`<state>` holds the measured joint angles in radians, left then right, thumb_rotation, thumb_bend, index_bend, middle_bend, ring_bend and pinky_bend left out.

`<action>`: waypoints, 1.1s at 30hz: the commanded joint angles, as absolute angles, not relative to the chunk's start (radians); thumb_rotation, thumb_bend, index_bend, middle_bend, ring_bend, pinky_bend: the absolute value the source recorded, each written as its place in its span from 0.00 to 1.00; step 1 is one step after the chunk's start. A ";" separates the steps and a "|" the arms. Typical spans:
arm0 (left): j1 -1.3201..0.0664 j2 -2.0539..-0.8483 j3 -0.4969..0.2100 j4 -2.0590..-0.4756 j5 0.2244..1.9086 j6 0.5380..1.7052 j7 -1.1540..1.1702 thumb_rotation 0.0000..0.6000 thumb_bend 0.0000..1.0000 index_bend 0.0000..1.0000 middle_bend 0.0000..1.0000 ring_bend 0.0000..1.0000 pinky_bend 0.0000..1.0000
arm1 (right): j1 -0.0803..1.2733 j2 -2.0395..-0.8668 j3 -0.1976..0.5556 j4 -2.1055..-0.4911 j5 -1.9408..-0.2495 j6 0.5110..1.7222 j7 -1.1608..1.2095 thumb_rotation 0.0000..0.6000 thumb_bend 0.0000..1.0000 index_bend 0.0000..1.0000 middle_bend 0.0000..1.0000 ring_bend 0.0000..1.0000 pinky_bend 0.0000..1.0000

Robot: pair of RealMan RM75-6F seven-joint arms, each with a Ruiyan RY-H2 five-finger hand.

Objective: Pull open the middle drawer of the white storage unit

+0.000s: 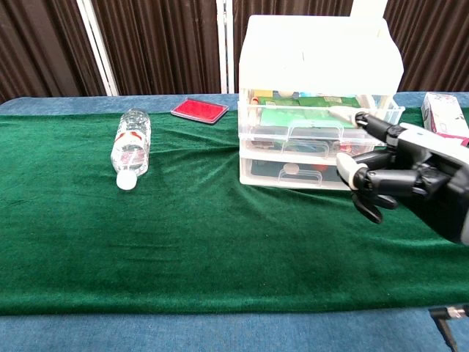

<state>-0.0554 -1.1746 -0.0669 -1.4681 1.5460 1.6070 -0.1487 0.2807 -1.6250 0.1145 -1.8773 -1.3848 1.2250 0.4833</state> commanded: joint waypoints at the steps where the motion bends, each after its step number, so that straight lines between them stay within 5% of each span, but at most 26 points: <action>1: -0.055 -1.175 -0.066 -1.469 1.547 1.607 -0.147 1.00 0.00 0.00 0.00 0.00 0.00 | 0.245 -1.653 0.087 -1.844 -1.461 1.313 0.400 1.00 0.51 0.11 0.84 0.90 0.80; 9: -0.055 -1.175 -0.065 -1.471 1.548 1.608 -0.142 1.00 0.00 0.00 0.00 0.00 0.00 | 0.265 -1.654 0.147 -1.817 -1.421 1.335 0.139 1.00 0.51 0.22 0.85 0.90 0.81; 17: -0.055 -1.175 -0.065 -1.470 1.549 1.609 -0.142 1.00 0.00 0.00 0.00 0.00 0.00 | 0.312 -1.639 0.226 -1.810 -1.379 1.347 -0.090 1.00 0.51 0.22 0.85 0.90 0.81; 33: -0.053 -1.175 -0.065 -1.471 1.552 1.614 -0.141 1.00 0.00 0.00 0.00 0.00 0.00 | 0.356 -1.580 0.237 -1.905 -1.237 1.314 -0.413 1.00 0.51 0.17 0.86 0.91 0.81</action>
<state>-0.0533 -1.1748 -0.0648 -1.4715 1.5516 1.6138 -0.1409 0.3460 -1.5825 0.2291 -1.8939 -1.2581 1.3197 -0.3916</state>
